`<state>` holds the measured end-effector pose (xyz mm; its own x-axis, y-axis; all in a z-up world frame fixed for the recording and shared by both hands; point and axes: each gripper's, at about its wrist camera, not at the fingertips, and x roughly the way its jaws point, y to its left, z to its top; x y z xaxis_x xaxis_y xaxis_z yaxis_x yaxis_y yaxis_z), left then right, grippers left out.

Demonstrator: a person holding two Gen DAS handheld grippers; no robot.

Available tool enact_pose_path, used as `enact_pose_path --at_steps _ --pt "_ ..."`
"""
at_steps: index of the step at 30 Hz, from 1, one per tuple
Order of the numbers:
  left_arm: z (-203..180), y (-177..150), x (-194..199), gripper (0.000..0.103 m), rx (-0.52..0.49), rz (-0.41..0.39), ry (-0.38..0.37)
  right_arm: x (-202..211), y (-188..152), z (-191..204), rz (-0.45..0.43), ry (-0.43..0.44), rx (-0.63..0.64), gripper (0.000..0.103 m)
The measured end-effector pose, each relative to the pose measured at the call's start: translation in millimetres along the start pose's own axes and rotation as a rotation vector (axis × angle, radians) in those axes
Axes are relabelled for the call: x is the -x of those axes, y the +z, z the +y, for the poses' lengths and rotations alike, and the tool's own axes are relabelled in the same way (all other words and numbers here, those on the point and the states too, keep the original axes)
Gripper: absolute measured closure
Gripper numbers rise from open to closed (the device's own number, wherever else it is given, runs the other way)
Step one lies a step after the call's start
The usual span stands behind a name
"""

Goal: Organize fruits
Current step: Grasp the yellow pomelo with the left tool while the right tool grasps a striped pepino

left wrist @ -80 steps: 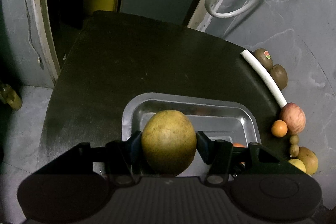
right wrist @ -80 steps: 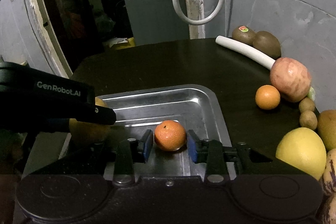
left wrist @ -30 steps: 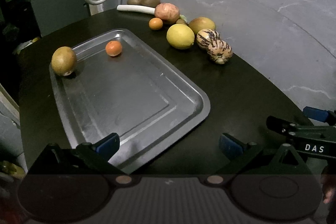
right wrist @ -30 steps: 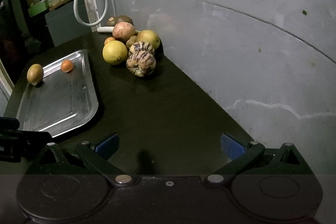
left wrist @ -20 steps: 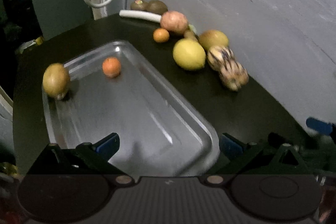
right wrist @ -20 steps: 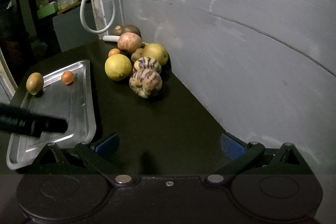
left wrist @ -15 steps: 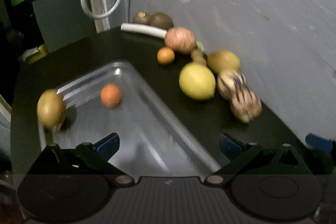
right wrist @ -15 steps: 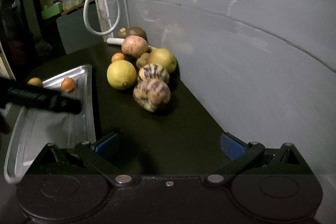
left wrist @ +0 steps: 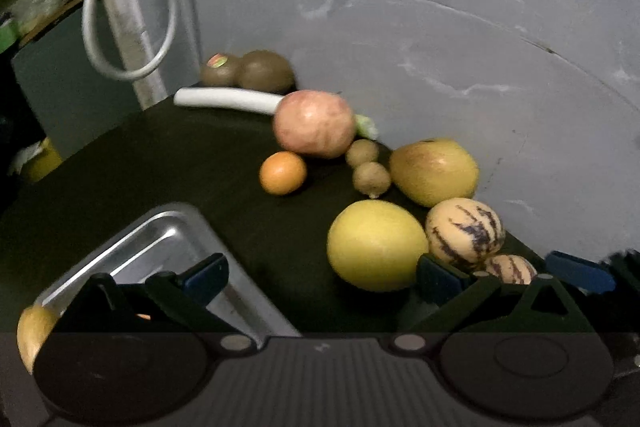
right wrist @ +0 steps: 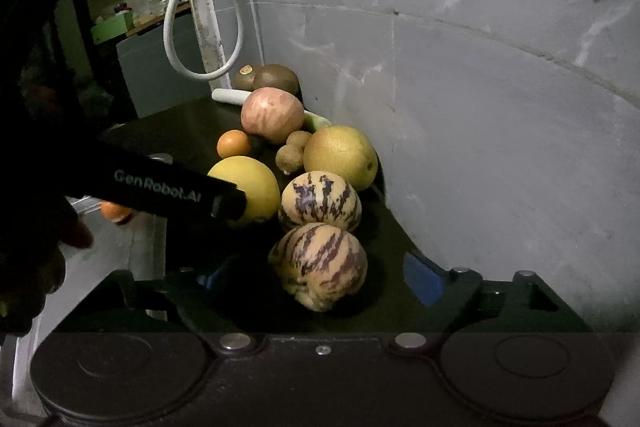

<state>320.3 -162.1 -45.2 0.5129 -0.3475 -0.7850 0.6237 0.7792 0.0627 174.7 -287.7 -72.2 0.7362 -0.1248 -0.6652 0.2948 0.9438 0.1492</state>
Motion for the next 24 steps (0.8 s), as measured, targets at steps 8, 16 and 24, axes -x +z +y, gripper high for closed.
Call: enact_pose_path --at_steps 8,16,24 --pt "-8.7 6.9 -12.4 0.012 -0.022 0.004 -0.059 -8.5 -1.1 -1.3 0.010 0.027 -0.014 0.043" --pt "0.1 7.9 -16.6 0.032 0.067 0.014 -0.147 -10.9 -3.2 1.2 0.006 0.024 -0.027 0.045" --pt "-0.1 6.0 -14.0 0.037 0.114 0.034 -0.159 -4.5 -7.5 5.3 0.000 0.005 -0.018 0.046"
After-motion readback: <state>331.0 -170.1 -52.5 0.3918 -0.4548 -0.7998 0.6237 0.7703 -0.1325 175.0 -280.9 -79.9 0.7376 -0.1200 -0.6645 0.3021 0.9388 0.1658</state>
